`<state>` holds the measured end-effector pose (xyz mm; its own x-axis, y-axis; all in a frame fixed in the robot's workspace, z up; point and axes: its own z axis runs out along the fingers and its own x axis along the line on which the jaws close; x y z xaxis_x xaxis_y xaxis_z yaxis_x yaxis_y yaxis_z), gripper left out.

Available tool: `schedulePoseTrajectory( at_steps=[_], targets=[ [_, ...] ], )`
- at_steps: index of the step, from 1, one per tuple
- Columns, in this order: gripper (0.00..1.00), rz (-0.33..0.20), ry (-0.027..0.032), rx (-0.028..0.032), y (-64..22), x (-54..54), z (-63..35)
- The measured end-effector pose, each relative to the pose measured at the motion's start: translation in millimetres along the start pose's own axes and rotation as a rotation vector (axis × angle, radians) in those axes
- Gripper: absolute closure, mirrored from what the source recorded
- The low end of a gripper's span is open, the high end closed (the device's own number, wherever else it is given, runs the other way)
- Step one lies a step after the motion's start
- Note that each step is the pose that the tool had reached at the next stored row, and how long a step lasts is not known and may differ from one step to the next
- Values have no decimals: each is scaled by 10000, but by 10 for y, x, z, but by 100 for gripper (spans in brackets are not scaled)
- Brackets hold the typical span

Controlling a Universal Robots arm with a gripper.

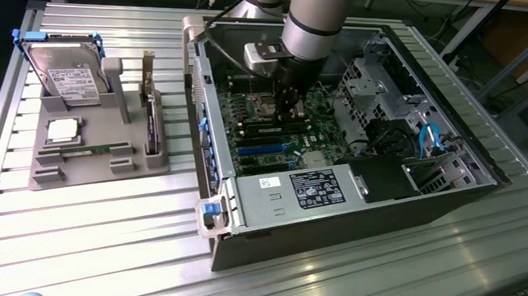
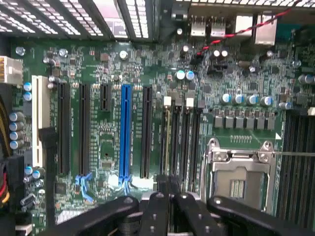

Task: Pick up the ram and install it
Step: 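Press down the ram until it locks into place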

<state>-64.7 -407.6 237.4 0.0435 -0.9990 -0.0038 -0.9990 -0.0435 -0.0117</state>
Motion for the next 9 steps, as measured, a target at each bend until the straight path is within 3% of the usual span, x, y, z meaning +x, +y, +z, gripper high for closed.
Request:
schedulePoseTrajectory(
  at_steps=[9],
  targets=[
    [89,0,1,2,25,0,43]
  ],
)
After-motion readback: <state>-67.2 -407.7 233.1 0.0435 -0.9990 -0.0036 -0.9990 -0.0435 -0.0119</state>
